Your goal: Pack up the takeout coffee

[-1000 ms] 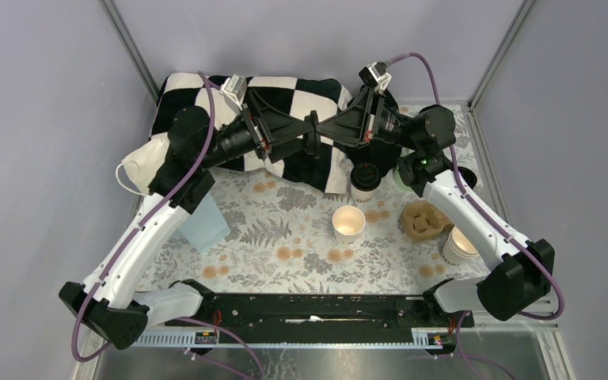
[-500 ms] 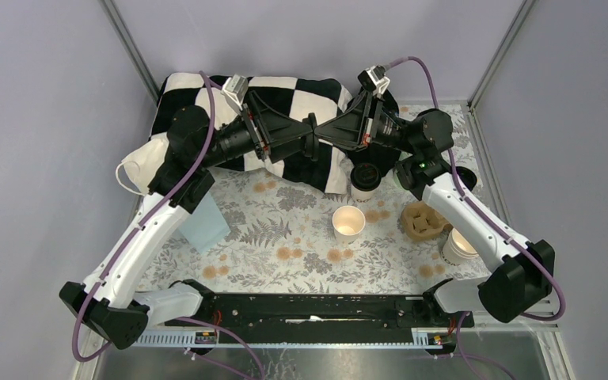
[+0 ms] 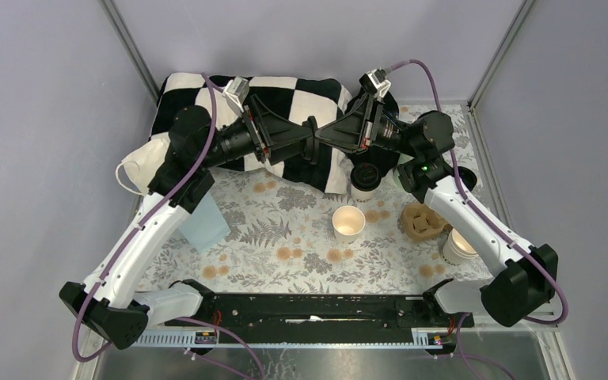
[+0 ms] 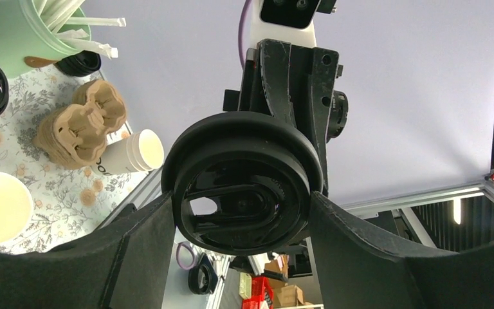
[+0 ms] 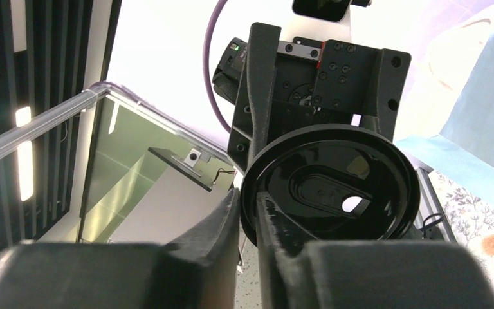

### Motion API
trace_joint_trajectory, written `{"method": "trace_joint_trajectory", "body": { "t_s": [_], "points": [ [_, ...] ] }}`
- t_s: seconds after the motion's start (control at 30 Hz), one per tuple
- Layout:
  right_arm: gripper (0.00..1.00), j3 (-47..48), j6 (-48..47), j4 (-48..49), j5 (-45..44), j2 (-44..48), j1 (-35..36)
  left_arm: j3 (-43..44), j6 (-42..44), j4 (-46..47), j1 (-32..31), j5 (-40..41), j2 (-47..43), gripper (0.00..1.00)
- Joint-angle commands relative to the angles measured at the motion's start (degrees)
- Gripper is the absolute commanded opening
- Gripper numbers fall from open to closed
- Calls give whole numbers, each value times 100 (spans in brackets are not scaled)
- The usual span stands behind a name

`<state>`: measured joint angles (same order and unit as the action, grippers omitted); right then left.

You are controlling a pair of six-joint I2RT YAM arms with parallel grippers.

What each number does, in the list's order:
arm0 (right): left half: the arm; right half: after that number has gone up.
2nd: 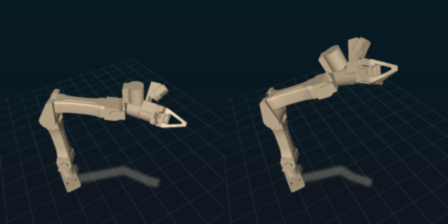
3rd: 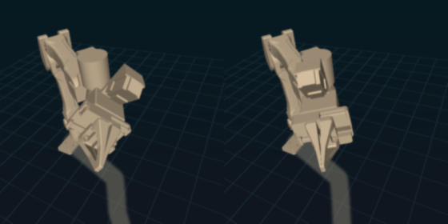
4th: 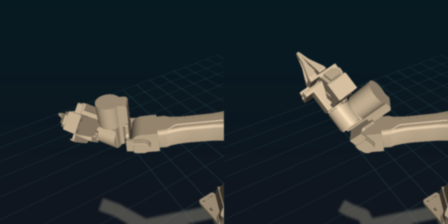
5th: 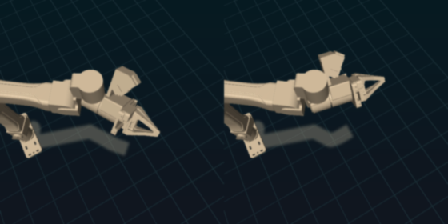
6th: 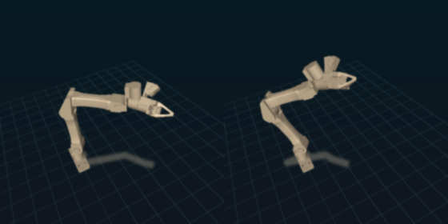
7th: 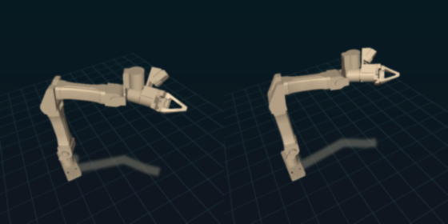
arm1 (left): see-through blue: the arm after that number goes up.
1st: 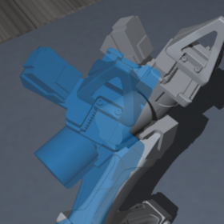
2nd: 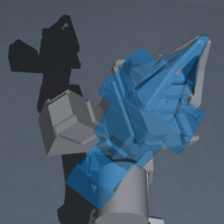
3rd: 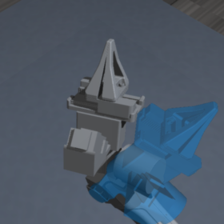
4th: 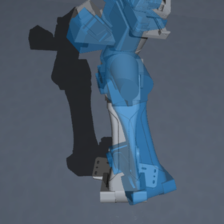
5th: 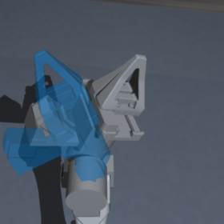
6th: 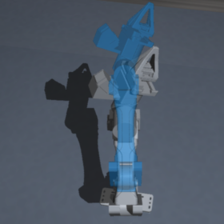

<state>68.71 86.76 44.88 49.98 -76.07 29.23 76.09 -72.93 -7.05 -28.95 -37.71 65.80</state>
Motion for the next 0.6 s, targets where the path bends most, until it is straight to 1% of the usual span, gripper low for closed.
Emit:
{"method": "trace_joint_trajectory", "body": {
  "t_s": [0.0,0.07,0.1,0.13,0.17,0.2,0.27,0.33,0.37,0.43,0.5,0.57],
  "points": [
    [30,8,-615,-602,-146,286,52,123,245,-98,12,75,-87,63],
    [47,78,-1212,-1593,-315,448,31,218,523,-508,11,217,-81,63],
    [54,162,-1642,-2331,-456,560,-12,278,703,-778,4,305,-70,63],
    [62,298,-2187,-3287,-766,686,-80,346,912,-1072,8,405,-50,63],
    [69,538,-2879,-4572,-1212,788,-173,391,1114,-1372,4,492,-23,63],
    [75,844,-3554,-5849,-1801,869,-255,426,1401,-1623,-9,598,-4,63],
    [83,1567,-4817,-8093,-3420,892,-318,466,1769,-2100,-73,871,32,63],
    [86,2113,-5754,-9413,-4761,844,-322,594,2159,-2585,-356,1355,154,63],
    [87,2279,-6093,-9821,-5335,847,-322,737,2364,-2841,-637,1698,268,63],
    [92,2381,-6595,-10286,-6310,971,-322,1122,2723,-3373,-1328,2491,664,63],
    [99,2327,-6956,-10437,-6926,1151,-323,1412,2905,-3713,-1891,3099,1105,64],
    [100,2240,-7154,-10473,-7320,1361,-326,1650,3015,-3978,-2305,3694,1630,62]
  ]
}}
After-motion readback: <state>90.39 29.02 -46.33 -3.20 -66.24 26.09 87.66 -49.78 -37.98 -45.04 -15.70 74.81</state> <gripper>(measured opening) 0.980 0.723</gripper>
